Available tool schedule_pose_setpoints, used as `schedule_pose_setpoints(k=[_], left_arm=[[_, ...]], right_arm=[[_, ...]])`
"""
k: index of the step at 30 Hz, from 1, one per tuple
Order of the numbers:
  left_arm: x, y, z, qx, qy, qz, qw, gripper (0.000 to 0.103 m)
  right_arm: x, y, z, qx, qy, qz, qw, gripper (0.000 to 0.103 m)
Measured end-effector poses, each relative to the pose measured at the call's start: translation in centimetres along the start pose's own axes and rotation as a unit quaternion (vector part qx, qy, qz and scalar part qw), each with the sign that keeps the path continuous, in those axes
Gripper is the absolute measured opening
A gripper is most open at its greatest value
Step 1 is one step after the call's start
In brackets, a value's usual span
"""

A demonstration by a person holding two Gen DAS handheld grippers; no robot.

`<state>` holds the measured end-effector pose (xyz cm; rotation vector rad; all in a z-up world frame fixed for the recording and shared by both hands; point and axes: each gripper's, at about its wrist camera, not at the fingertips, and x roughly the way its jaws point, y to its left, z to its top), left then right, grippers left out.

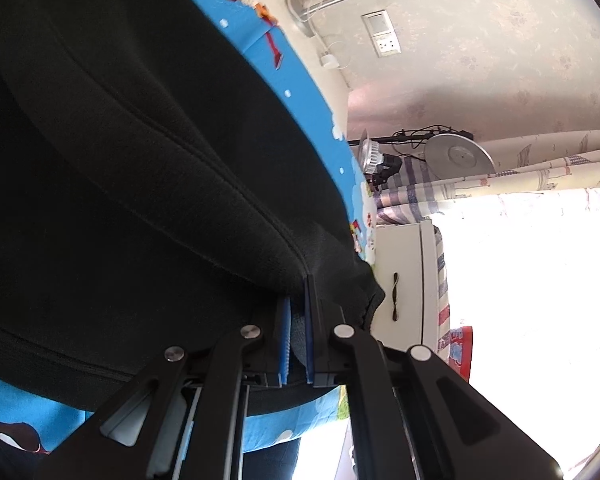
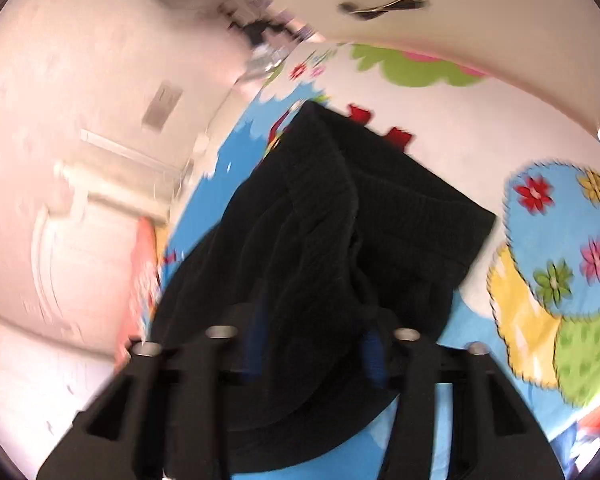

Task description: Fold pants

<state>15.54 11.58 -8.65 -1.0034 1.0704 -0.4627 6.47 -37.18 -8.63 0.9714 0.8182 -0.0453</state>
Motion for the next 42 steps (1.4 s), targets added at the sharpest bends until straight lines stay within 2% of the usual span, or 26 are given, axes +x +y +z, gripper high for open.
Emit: schedule_pose_setpoints(k=[5,6,9,11,14,16,18,21,23,24,26,27,28,29,30,32,33,34,35,36,37,38,39,40,41,42], left_arm=[[0.4,0.8,-0.2,-0.01,0.004,0.015,0.9998,0.005],[-0.6,-0.1,-0.9,0.003,-0.008,0.017,0.9998,0.005],[-3.2,-1.9,-4.7,0.04,-0.055,0.031,0.9972,0.005],[-1.5,0.3,-6.9,0.012,-0.023,0.028,0.9993,0.005],[2.3,4.4,-8.5,-0.032,0.027,0.057,0.9975,0.006],[2.2,5.3,-8.6,-0.035,0.028,0.05,0.9978,0.012],[0.5,4.6,-8.2,-0.01,0.02,0.055,0.9982,0.018],[-4.3,2.7,-6.3,0.054,-0.037,0.091,0.9937,0.03],[-8.4,1.6,-3.3,0.108,-0.125,0.188,0.9681,0.042],[-10.3,1.1,-1.2,0.153,-0.192,0.278,0.9287,0.052],[-10.8,0.9,2.1,0.215,-0.237,0.409,0.8543,0.056],[-10.3,0.9,4.1,0.245,-0.23,0.462,0.8209,0.054],[-9.4,1.0,6.5,0.278,-0.214,0.497,0.7938,0.054],[-8.3,0.9,8.4,0.307,-0.201,0.519,0.772,0.054],[-7.3,0.8,9.6,0.327,-0.185,0.535,0.757,0.055],[-3.4,1.6,13.6,0.365,-0.116,0.578,0.7201,0.056],[-1.8,2.1,15.1,0.378,-0.096,0.606,0.6938,0.056],[-0.4,2.7,16.3,0.387,-0.073,0.625,0.6745,0.056],[1.0,3.3,17.4,0.39,-0.045,0.636,0.6645,0.053],[1.5,4.0,18.7,0.387,-0.026,0.645,0.6586,0.028],[1.6,4.6,20.4,0.367,-0.017,0.656,0.6598,0.013],[0.9,4.4,21.6,0.347,-0.019,0.651,0.6747,0.009],[-0.3,3.8,22.1,0.334,-0.032,0.633,0.6976,0.008],[-2.7,2.2,22.5,0.318,-0.059,0.603,0.7295,0.008],[-5.0,1.0,22.8,0.301,-0.087,0.583,0.7499,0.008],[-9.5,-0.5,22.7,0.26,-0.135,0.543,0.7866,0.008]], right_arm=[[-0.4,1.1,2.4,-0.023,-0.009,-0.001,1.0,0.021],[-2.2,2.3,2.5,-0.05,-0.027,0.004,0.998,0.02],[-5.1,1.9,3.2,-0.049,-0.04,0.013,0.998,0.019],[-3.8,0.3,3.6,-0.055,-0.035,-0.032,0.997,0.019],[-0.5,-3.0,3.0,-0.038,0.002,-0.082,0.996,0.018],[-0.5,-3.1,2.6,-0.055,-0.002,-0.081,0.995,0.018],[-0.6,-2.8,2.5,-0.076,-0.002,-0.085,0.993,0.019],[-0.3,-2.9,2.3,-0.085,-0.006,-0.093,0.992,0.019],[-0.1,-2.4,2.0,-0.095,-0.012,-0.101,0.99,0.019],[-0.1,-2.2,1.8,-0.102,-0.015,-0.106,0.989,0.019],[0.0,-2.0,1.7,-0.11,-0.016,-0.108,0.988,0.019],[-0.1,-2.0,1.9,-0.109,-0.013,-0.106,0.988,0.019],[-0.2,-2.1,2.0,-0.107,-0.011,-0.103,0.989,0.019],[-0.1,-2.2,2.1,-0.104,-0.009,-0.1,0.99,0.019],[-0.1,-2.3,2.1,-0.104,-0.008,-0.099,0.99,0.019],[-0.2,-2.1,2.0,-0.106,-0.01,-0.103,0.989,0.019],[-0.2,-2.0,1.9,-0.109,-0.012,-0.107,0.988,0.019],[-0.2,-1.9,1.9,-0.111,-0.012,-0.109,0.988,0.019],[-0.1,-1.9,1.9,-0.111,-0.012,-0.111,0.988,0.019],[-0.1,-1.8,1.9,-0.11,-0.011,-0.112,0.988,0.019],[-0.1,-1.8,2.0,-0.11,-0.009,-0.112,0.987,0.019],[0.0,-1.7,2.1,-0.111,-0.006,-0.112,0.987,0.019],[-0.1,-1.7,2.2,-0.11,-0.004,-0.112,0.988,0.019],[-0.1,-1.7,2.3,-0.111,0.0,-0.111,0.988,0.019],[-0.2,-1.6,2.4,-0.114,0.003,-0.11,0.987,0.019],[-0.4,-1.6,2.6,-0.112,0.007,-0.103,0.988,0.019]])
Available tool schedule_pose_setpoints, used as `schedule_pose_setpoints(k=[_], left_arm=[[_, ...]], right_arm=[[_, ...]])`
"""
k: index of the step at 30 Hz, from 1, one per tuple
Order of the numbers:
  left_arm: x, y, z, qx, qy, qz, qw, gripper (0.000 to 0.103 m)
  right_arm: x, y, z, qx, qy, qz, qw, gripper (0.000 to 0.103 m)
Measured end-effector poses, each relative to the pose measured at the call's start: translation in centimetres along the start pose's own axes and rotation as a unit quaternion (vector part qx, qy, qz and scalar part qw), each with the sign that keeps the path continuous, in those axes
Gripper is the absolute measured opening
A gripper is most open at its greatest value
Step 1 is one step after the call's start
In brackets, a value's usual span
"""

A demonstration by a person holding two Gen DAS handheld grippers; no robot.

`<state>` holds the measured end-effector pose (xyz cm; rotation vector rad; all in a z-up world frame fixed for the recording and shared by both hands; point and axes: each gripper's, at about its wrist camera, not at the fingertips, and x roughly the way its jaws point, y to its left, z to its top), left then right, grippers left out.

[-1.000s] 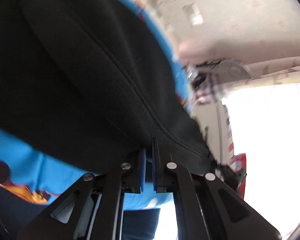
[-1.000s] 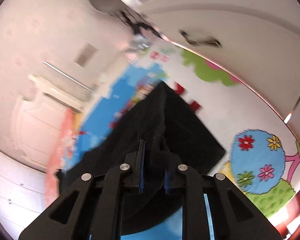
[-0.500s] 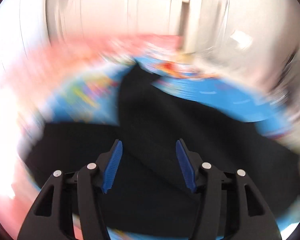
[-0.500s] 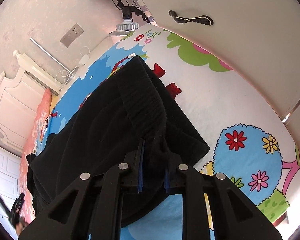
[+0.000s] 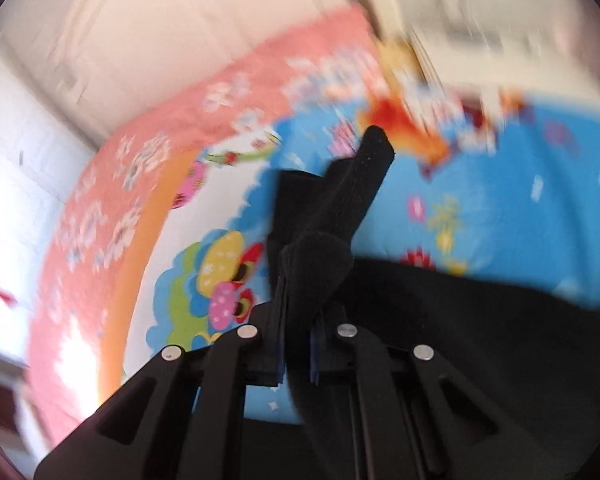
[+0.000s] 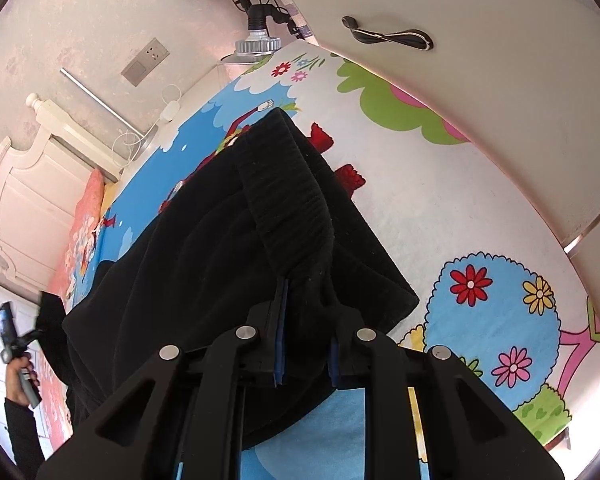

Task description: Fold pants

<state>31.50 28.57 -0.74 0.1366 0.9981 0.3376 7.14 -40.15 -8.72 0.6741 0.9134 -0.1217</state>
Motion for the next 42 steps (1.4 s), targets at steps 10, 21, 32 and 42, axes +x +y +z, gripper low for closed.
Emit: schedule_pose_setpoints(k=[10,21,32,42], left_arm=[[-4.4,19.7,-20.9,-0.429,0.031,-0.217,0.8765,0.008],[2.9,21.7,-27.1,-0.526,0.069,-0.324,0.7832,0.028],[1.1,22.0,-27.0,-0.5,0.074,-0.257,0.8235,0.012],[1.6,21.4,-27.3,-0.473,0.051,-0.264,0.839,0.012]], right_arm=[[-1.0,0.3,1.0,-0.009,0.008,0.01,1.0,0.018],[-0.2,0.9,1.0,-0.044,0.011,-0.013,0.999,0.018],[-1.4,1.0,1.6,-0.059,0.005,-0.025,0.998,0.016],[-1.8,1.9,1.8,-0.085,-0.008,-0.028,0.996,0.016]])
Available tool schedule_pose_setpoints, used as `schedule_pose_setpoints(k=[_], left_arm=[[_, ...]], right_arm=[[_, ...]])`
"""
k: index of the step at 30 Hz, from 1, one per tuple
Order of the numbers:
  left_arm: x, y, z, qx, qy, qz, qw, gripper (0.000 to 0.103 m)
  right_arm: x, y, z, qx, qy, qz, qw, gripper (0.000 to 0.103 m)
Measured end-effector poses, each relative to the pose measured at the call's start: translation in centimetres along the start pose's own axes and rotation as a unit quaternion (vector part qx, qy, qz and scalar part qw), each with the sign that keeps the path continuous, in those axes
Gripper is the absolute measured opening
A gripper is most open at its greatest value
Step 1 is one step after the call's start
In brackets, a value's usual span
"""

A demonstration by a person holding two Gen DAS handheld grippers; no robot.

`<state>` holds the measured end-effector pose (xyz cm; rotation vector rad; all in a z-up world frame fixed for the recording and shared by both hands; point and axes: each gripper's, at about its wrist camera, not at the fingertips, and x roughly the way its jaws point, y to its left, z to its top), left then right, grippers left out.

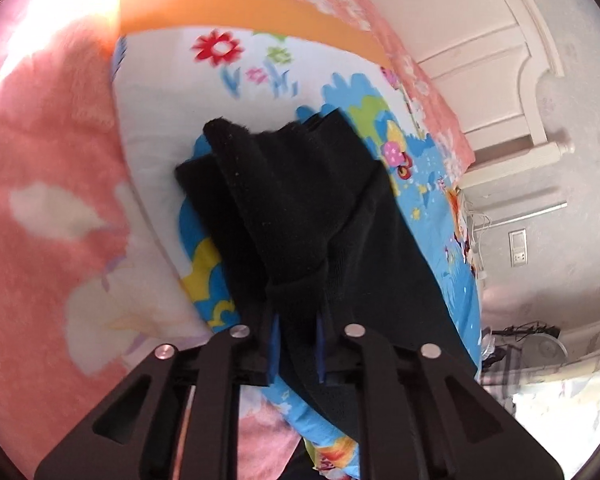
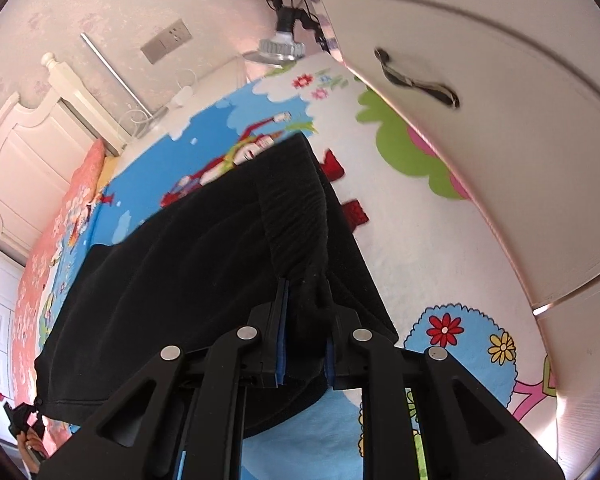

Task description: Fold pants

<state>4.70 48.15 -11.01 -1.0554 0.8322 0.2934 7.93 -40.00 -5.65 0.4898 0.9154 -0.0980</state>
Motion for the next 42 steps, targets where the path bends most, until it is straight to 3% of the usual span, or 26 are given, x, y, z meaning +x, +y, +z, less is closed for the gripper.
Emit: schedule_pose_setpoints(k=[4,8,12,14,16,19,23,30,33,37,40,42], left_arm=[[-2.4,-2.2,0.1,0.034,-0.051,-0.044,0.9971,0.011],[-0.8,-4.2,1.6,0.03,-0.026,-0.035,0.9986,0.011],[-3.1,-8.0,2.3,0.086,-0.069,-0.071,0.9914,0.011],[-2.3,-6.4,2.1,0.066,-0.067,-0.054,0.9942,0.011],[0.0,-2.7,1.6,0.016,-0.033,-0.03,0.9989,0.01],[1.4,0.4,0.4,-0.002,-0.019,-0.014,0.9997,0.01],[1.7,0.4,0.6,-0.001,-0.013,-0.021,0.9997,0.01],[-0.9,-3.1,1.2,0.031,-0.032,-0.041,0.9982,0.011],[-0.9,-0.2,-0.3,-0.022,-0.034,-0.035,0.9986,0.011],[-0.9,1.2,-1.9,-0.043,-0.051,-0.033,0.9972,0.011],[-0.7,1.7,-2.0,-0.061,-0.05,-0.036,0.9963,0.018],[-0.8,2.5,-1.8,-0.078,-0.044,-0.049,0.9948,0.019]], right_arm=[[-1.5,0.6,0.6,-0.007,-0.033,0.02,0.999,0.016],[0.1,0.3,1.2,0.009,-0.002,0.011,1.0,0.016],[-2.6,0.9,0.6,-0.009,-0.046,0.029,0.998,0.016],[-1.6,0.4,-0.6,-0.011,-0.035,0.005,0.999,0.016],[0.4,-0.8,-2.0,0.008,0.0,0.001,1.0,0.016],[0.2,-1.0,-2.6,-0.001,-0.007,0.002,1.0,0.016],[0.8,-0.5,-2.5,-0.016,-0.005,-0.012,1.0,0.017],[0.8,-0.1,-3.2,-0.022,-0.015,-0.027,0.999,0.017],[0.9,-0.4,-3.2,-0.013,-0.016,-0.026,0.999,0.018],[0.9,-0.3,-3.2,-0.016,-0.015,-0.03,0.999,0.018],[0.9,-0.2,-3.0,-0.017,-0.012,-0.032,0.999,0.019],[0.9,-0.5,-3.1,-0.008,-0.011,-0.032,0.999,0.026]])
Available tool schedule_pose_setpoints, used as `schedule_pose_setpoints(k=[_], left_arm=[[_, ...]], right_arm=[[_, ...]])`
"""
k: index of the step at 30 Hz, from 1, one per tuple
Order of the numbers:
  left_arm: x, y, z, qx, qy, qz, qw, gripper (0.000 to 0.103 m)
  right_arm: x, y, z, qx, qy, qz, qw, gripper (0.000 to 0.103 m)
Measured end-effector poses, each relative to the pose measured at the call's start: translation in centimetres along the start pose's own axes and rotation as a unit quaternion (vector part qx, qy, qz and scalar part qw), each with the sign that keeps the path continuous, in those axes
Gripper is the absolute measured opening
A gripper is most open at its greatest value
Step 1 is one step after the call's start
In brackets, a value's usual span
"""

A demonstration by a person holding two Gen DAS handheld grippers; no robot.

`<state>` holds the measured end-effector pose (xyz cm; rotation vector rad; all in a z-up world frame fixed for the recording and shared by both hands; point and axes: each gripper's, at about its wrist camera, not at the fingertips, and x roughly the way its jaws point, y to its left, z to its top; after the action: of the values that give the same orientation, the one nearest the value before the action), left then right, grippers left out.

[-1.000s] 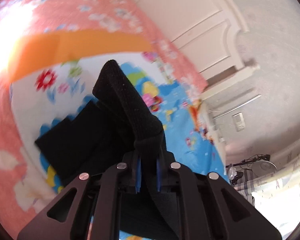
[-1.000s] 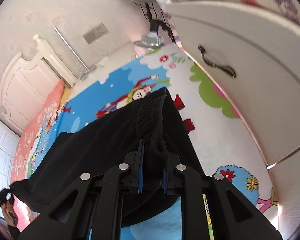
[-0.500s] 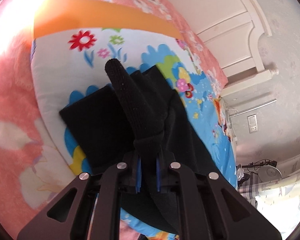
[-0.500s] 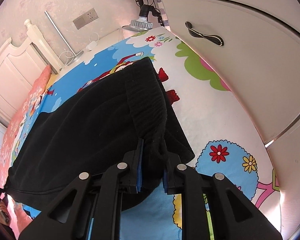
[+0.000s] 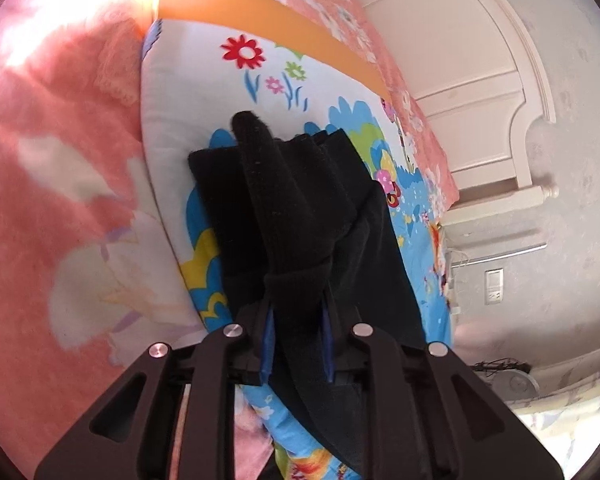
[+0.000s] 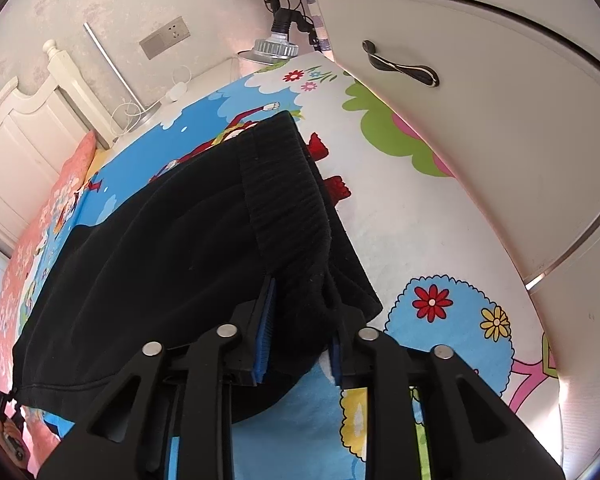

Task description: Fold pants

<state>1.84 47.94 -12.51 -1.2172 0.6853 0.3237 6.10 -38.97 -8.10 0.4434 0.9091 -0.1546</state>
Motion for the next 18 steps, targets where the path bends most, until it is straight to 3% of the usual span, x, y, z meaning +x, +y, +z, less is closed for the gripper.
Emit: schedule_pose_setpoints(k=[5,6,7,8,9,11,12,13,14,15,17,18], left_arm=[[-0.4,0.4,-0.5,-0.01,-0.001,0.025,0.9996,0.018],[-0.8,0.4,-0.9,-0.021,-0.002,0.033,0.9992,0.024],[-1.2,0.3,-1.1,-0.026,-0.006,0.041,0.9988,0.036],[-1.8,0.4,-1.3,-0.033,-0.02,0.059,0.9975,0.063],[-2.7,0.4,-1.6,-0.043,-0.046,0.078,0.9949,0.065],[-4.5,-1.2,-2.2,-0.002,-0.107,0.118,0.9872,0.061],[-5.0,-2.9,-2.8,0.046,-0.137,0.137,0.9801,0.061],[-5.1,-5.7,-4.1,0.127,-0.168,0.154,0.9655,0.061],[-4.5,-8.3,-5.5,0.202,-0.174,0.158,0.951,0.063],[-3.3,-11.0,-7.4,0.28,-0.162,0.153,0.9339,0.069],[-1.1,-14.8,-10.7,0.384,-0.138,0.155,0.8997,0.073],[0.5,-17.1,-13.5,0.445,-0.12,0.155,0.8736,0.073]], right_arm=[[0.0,-0.4,-0.2,0.012,-0.006,0.003,1.0,0.028],[-0.1,-0.3,-0.2,0.01,-0.007,0.0,1.0,0.035],[-0.1,-0.2,-0.2,0.008,-0.007,-0.006,1.0,0.042],[-0.1,-0.2,-0.2,0.004,-0.005,-0.018,1.0,0.059],[0.2,-0.1,-0.3,0.0,0.0,-0.034,0.999,0.07],[0.5,-0.2,-0.7,0.001,0.002,-0.037,0.999,0.07],[0.5,-0.3,-0.8,0.005,0.0,-0.036,0.999,0.07],[0.4,-0.3,-0.9,0.006,-0.001,-0.037,0.999,0.07],[0.2,-0.2,-1.0,0.004,-0.003,-0.041,0.999,0.07],[0.0,-0.1,-1.0,-0.001,-0.006,-0.049,0.999,0.07],[-0.9,0.3,-1.2,-0.014,-0.02,-0.071,0.997,0.07],[-1.5,0.4,-1.3,-0.02,-0.028,-0.082,0.996,0.07]])
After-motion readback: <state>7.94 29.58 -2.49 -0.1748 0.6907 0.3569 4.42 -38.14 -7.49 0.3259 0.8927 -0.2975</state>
